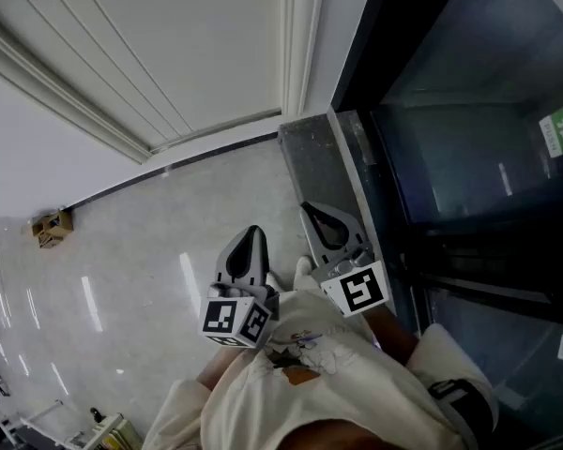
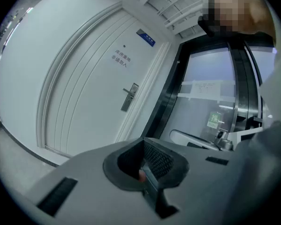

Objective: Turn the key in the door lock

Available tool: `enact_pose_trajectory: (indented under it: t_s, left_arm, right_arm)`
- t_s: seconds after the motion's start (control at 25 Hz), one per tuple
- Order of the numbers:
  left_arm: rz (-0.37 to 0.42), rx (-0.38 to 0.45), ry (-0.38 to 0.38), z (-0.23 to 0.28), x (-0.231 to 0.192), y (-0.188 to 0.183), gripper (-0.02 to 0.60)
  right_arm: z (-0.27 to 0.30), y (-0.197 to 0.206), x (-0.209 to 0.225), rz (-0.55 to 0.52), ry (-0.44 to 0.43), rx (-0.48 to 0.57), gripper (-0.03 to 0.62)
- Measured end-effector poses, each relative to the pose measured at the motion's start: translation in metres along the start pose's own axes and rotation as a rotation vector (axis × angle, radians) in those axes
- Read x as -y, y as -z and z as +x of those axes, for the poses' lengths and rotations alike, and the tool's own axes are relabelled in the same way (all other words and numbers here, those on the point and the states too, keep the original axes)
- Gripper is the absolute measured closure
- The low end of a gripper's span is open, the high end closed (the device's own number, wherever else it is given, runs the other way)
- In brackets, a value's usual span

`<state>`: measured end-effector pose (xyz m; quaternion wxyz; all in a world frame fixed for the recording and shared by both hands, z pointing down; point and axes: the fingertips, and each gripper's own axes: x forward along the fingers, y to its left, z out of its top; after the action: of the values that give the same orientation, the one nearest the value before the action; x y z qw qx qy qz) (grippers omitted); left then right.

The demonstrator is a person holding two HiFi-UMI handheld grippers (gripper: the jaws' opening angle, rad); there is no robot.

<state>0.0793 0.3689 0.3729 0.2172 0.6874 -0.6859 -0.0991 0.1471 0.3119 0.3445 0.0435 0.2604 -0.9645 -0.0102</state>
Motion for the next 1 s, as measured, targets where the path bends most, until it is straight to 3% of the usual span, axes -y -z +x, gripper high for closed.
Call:
enact_pose_trajectory:
  t_s: [0.32,0.52,0.64,0.76,1.0]
  left_arm:
    - [0.014,0.010,-0.014,0.017,0.016,0.005,0.575]
    - [0.012,0.008,-0.013,0.026,0.023,0.007,0.575]
    - [0.011,0.016,-0.022,0.033,0.019,0.007,0.575]
    - [0.023,0.024,-0.049,0.044,0.007,0.014,0.575]
    - [0.029,0.000,-0.066,0.072,-0.004,0.018,0.575]
  right_arm:
    - [-0.010,0.003,0.022,-0.010,-0.010,0.006,0.588]
    - [-0.015,-0.002,0.032,0.107,-0.057,0.042,0.580]
    - [-0.017,-0.002,0.043,0.073,-0.071,0.066,0.494]
    - [-0.011,0.007,0.055,0.034,-0.051,0.062,0.494]
    - [0.012,0.015,0.075,0.063,-0.055,0.041,0.505]
